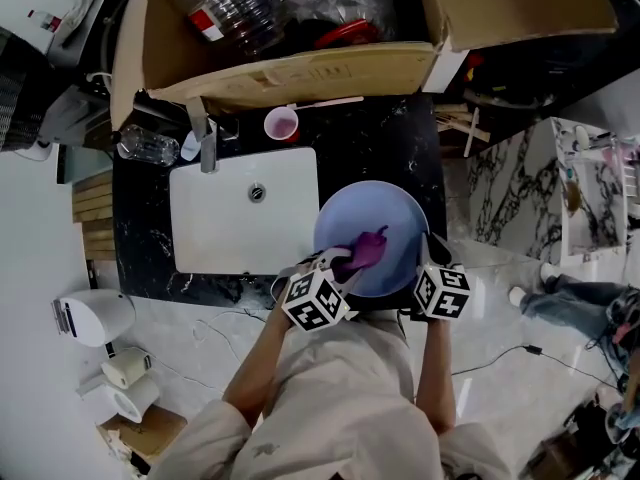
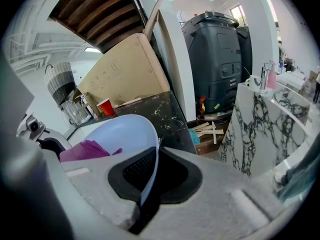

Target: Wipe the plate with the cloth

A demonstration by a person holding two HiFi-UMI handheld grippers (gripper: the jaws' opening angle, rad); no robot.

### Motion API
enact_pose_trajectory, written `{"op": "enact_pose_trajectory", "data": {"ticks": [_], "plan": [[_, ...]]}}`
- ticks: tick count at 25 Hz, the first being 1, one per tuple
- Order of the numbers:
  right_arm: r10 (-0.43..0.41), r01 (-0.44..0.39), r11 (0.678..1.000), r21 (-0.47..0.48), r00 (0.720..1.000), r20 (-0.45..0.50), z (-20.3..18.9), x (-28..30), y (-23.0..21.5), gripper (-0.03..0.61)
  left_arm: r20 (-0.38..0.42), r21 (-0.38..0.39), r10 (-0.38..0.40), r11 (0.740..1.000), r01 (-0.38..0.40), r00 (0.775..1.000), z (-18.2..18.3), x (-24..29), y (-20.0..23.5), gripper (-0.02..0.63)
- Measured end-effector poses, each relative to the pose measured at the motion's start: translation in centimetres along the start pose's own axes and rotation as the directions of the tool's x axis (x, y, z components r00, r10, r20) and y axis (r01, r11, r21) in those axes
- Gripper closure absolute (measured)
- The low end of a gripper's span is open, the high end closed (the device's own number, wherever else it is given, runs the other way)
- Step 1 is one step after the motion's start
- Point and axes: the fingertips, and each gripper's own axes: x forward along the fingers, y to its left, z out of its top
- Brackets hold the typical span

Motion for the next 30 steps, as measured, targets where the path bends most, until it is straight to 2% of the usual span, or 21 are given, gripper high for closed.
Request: {"op": "enact_pose_trajectory", "data": {"ticks": [16, 22, 30], "plan": [[0.004, -0.004, 1.000, -0.003, 1.000, -0.006, -0.1, 0.0, 0.1, 0.555, -0.012, -0.070, 0.123, 0.990, -0.123, 0.992, -1.0, -0.9, 5.2, 0.555], [0.005, -0.005, 1.000, -0.004, 1.000, -0.009, -0.1, 0.0, 0.1, 0.555, -0.008, -0.089, 0.154, 0.984, -0.154, 0.988, -0.3, -0.5, 7.2, 0.555], [0.005, -0.005, 1.000, -0.003, 1.000, -0.008, -0.1, 0.0, 0.1, 0.555, 0.000, -0.077, 0.163, 0.984, -0.163, 0.987, 1.5, 0.5, 8.2, 0.555]]}}
